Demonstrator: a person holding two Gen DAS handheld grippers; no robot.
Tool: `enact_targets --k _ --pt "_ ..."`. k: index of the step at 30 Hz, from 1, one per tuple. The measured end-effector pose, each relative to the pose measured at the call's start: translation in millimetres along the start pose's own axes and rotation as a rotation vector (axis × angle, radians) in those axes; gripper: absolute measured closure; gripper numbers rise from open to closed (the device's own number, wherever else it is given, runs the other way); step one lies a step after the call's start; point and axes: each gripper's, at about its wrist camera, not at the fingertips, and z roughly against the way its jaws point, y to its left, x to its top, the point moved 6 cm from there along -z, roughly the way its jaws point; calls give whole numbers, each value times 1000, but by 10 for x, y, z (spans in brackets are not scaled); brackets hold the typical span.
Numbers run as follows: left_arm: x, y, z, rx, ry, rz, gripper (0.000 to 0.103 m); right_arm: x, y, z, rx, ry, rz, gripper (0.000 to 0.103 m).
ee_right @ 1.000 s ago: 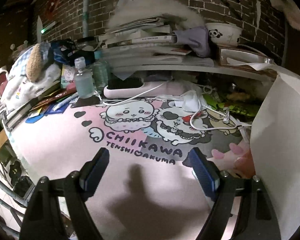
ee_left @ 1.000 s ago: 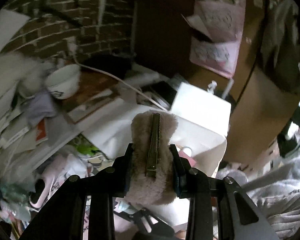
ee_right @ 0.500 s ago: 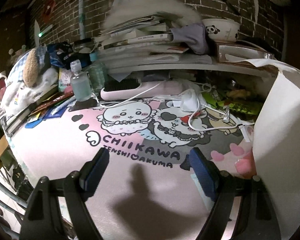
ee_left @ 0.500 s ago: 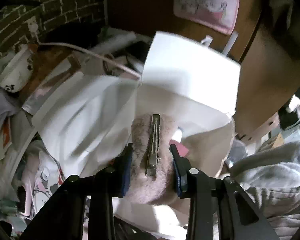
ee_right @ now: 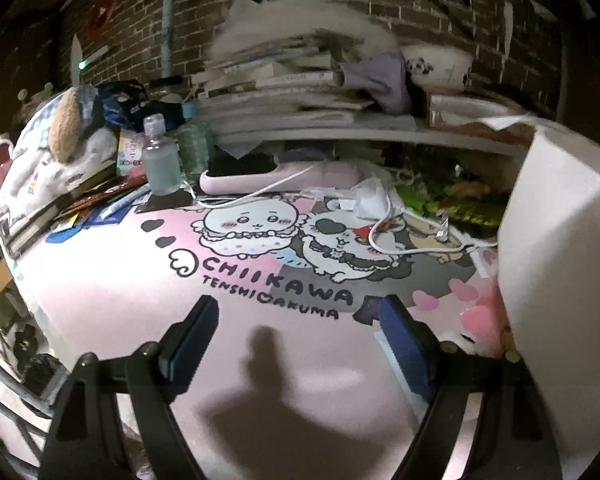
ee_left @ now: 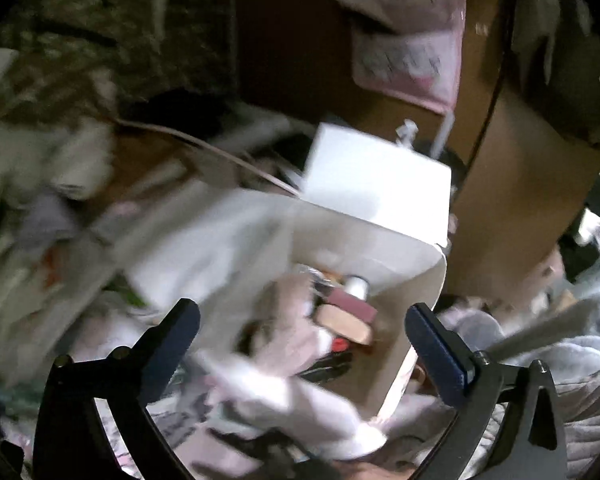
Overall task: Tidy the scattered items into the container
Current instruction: 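Carry the pink pouch into the white box and open the left gripper, then grasp the light blue tube on the mat with the right gripper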
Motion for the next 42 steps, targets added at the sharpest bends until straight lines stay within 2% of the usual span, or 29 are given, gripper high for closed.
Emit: enact_targets --k 4,9,11,12,15,17,19,22,25,27,32,42 --pt "-179 253 484 46 -101 98 0 -96 52 209 -11 -89 16 22" --pt "-567 643 972 206 -213 231 0 -217 201 336 15 -136 34 24" --pt "-745 777 1064 232 -238 283 0 -254 252 388 22 -157 36 36" --pt "-829 836 1087 241 -248 307 0 -266 265 419 12 -174 42 46" --pt "-1105 988 1078 269 -254 368 0 -296 201 485 -25 -199 44 56" --pt "-1277 1062 1042 290 -252 396 0 -329 62 497 -51 -186 28 60" --pt "-1418 1101 1007 285 -256 421 0 -366 -85 475 -78 -151 18 72" --pt "-1536 1124 943 246 -267 452 0 -440 -298 465 -76 -97 -16 77" --pt "-1577 1101 870 245 -259 451 0 -492 -431 527 -101 -82 -19 80" --pt "-1566 1074 823 239 -254 443 0 -527 -508 541 -115 -60 -19 87" --pt "-1511 1007 753 217 -257 425 0 -608 -700 564 -150 -31 -44 87" --pt "-1512 1024 712 231 -238 432 0 -603 -591 395 -66 -20 -45 87"
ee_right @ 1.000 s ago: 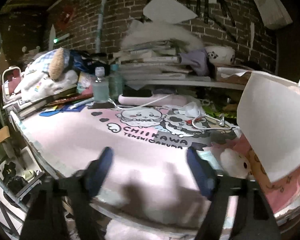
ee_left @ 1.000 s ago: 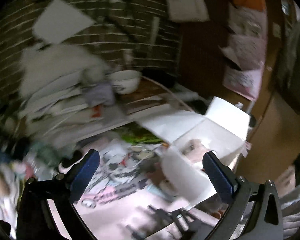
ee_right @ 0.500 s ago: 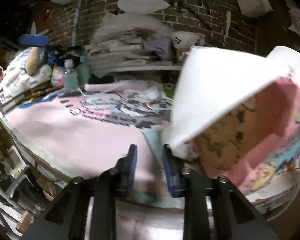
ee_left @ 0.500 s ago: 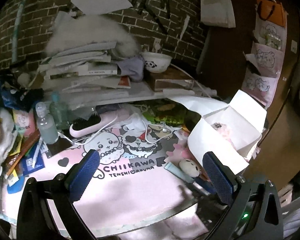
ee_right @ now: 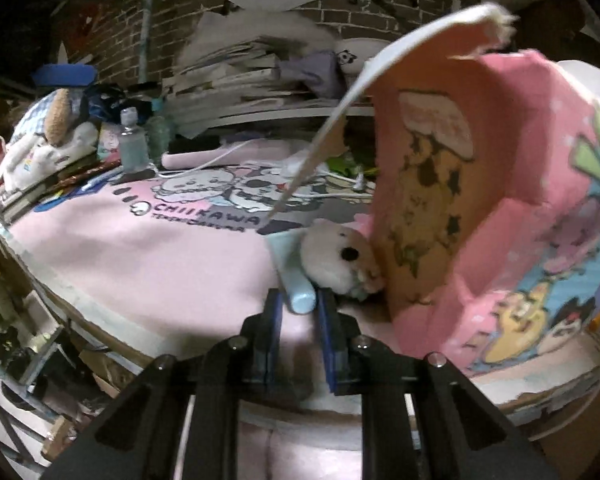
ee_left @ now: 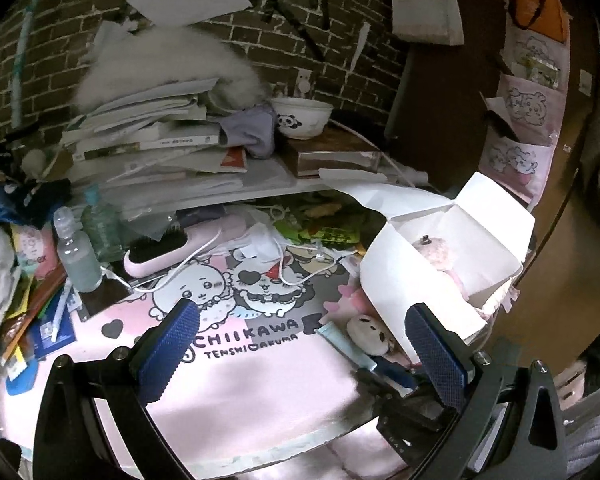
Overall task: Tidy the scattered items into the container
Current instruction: 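Grasp the light blue tube on the mat with the right gripper, then carry the light blue tube into the white box and open the right gripper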
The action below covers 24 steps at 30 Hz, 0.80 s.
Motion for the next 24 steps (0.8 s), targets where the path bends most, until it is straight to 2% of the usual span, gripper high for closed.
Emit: enact_targets --k 2,6,15,24 --pt "-1 17 -2 6 1 1 0 18 39 -28 7 -4 2 91" --pt "-7 46 -9 6 4 6 0 24 104 -31 28 -12 -8 91" --pt "-35 134 26 10 -6 19 0 79 523 -80 96 -20 46 90" --pt "-65 329 84 32 -12 54 0 222 706 -321 85 -42 35 90"
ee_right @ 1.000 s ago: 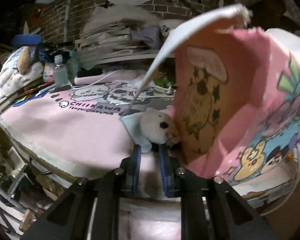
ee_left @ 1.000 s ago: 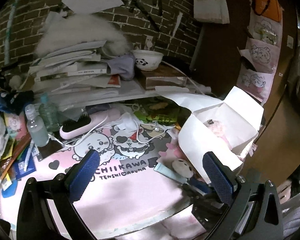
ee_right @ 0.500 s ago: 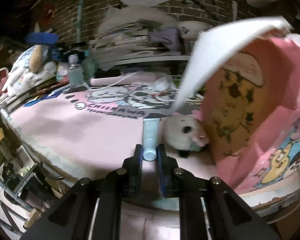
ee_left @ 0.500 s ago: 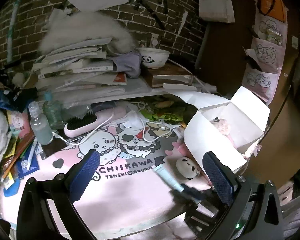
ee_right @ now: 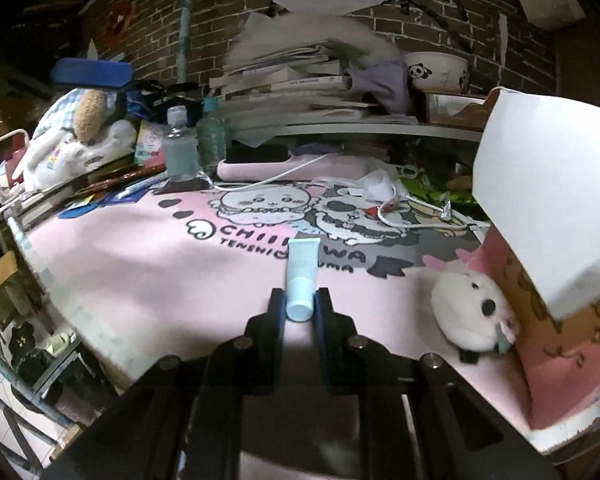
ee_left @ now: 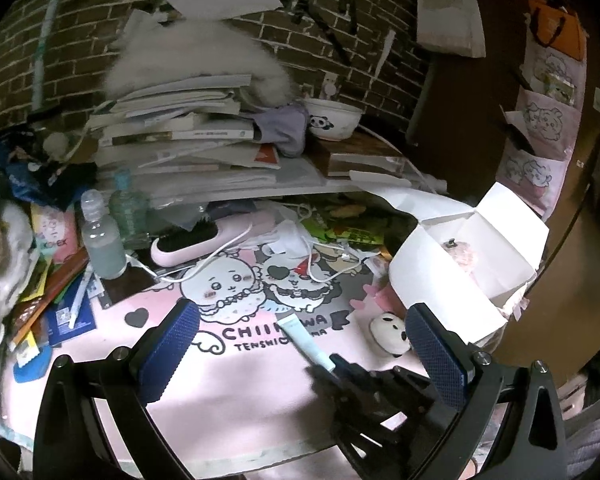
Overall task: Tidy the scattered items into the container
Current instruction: 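Carry the light blue tube into the white box and open the right gripper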
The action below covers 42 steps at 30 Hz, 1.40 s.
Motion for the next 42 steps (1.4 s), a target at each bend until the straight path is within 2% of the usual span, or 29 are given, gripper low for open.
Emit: enact_targets --k 3,9,13,16,17,18,22,25,29,35,38,42 --pt "-2 17 2 1 0 0 0 37 -9 -66 -24 -12 1 85" --pt "-19 40 -11 -3 7 7 0 76 -21 -146 -12 -26 -9 85" --pt "-22 42 -17 7 11 1 0 87 -25 -180 -17 -30 -23 75" --pt "-16 43 -21 5 10 3 0 100 -13 -208 -5 -34 -23 78" --pt "-14 44 -19 3 9 5 0 102 1 -207 1 -37 -18 81" --pt "-15 45 -18 0 9 5 0 102 17 -207 7 -39 -11 88" --pt "-36 66 -10 8 13 9 0 119 77 -191 17 -48 11 88" --pt "-30 85 39 4 2 20 0 180 143 -107 8 -86 46 88" --pt "-3 81 153 -14 -23 28 0 317 293 16 2 -137 108 88" --pt "28 65 300 17 -41 4 0 579 389 149 23 -161 160 88" --pt "46 74 385 -16 -61 30 0 700 334 230 15 -171 168 88" --pt "85 38 508 -51 -83 35 0 840 184 408 56 -172 121 88"
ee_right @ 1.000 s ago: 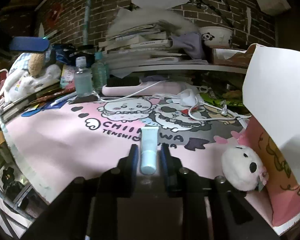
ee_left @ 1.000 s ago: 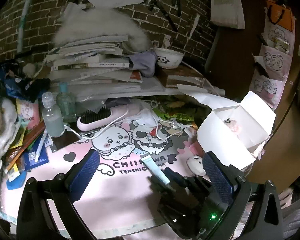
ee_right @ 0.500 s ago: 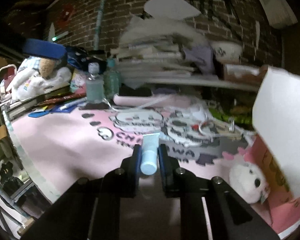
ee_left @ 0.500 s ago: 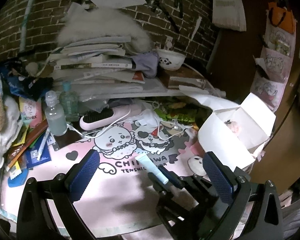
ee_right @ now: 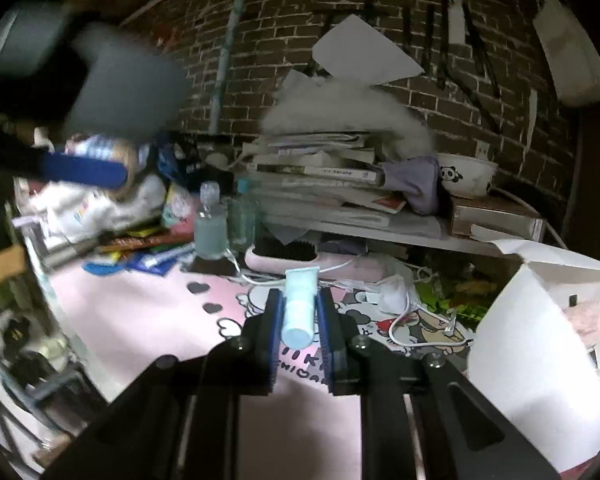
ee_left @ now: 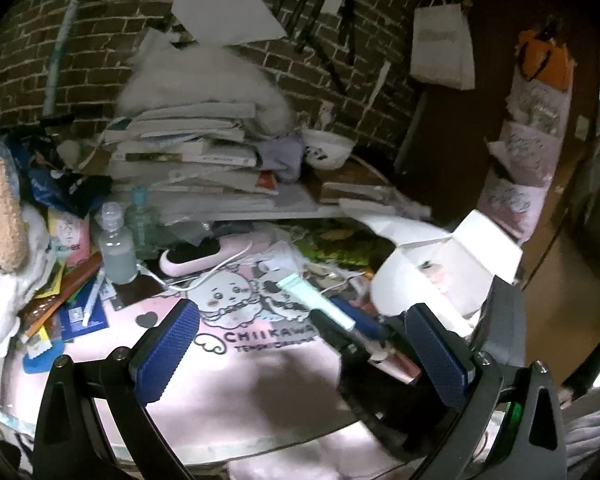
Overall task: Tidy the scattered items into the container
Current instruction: 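Carry the light blue tube into the white box and open the right gripper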
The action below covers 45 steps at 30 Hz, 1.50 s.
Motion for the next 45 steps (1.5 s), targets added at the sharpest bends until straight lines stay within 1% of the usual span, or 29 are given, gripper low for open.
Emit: enact_targets --k 2,4,7,11,13,16,17,20,22,24,28,32,37,41,43,45 --pt "16 -19 23 23 -6 -14 0 95 -98 126 2 -13 -8 88" --pt "28 -41 17 28 -7 -23 0 189 -209 237 14 -11 -27 88" --pt "31 -77 -30 17 -2 -26 0 308 -433 369 44 29 -56 88" --pt "24 -145 -90 4 3 -40 0 368 -916 475 37 133 -107 88" --pt "25 -174 -142 -4 10 -46 0 353 -1216 524 -1 184 -125 88" --pt "23 -204 -217 -8 21 -49 0 287 -1581 557 -92 251 -112 88" --pt "17 -212 -247 -13 27 -49 0 250 -1699 545 -110 290 -112 88" --pt "-21 -244 -363 -22 49 -54 0 142 -1931 473 -106 401 -131 88" --pt "-70 -254 -474 -19 71 -60 0 81 -2017 436 -100 448 -141 88" --pt "-146 -267 -620 -20 97 -64 0 42 -2064 412 -108 475 -126 88" --pt "-323 -337 -897 -51 142 -61 0 21 -2118 417 -92 487 -155 88" --pt "-484 -414 -1154 -82 186 -46 0 29 -2187 438 -104 497 -169 88" --pt "-619 -545 -1420 -56 230 -92 0 -31 -2260 472 -116 536 -178 88" --pt "-736 -635 -1586 -40 282 -133 1 -105 -2318 469 -106 611 -182 88" --pt "-775 -661 -1639 -29 291 -143 1 -124 -2355 467 -99 652 -191 88" --pt "-801 -682 -1677 -40 301 -148 1 -144 -2381 454 -87 701 -189 88"
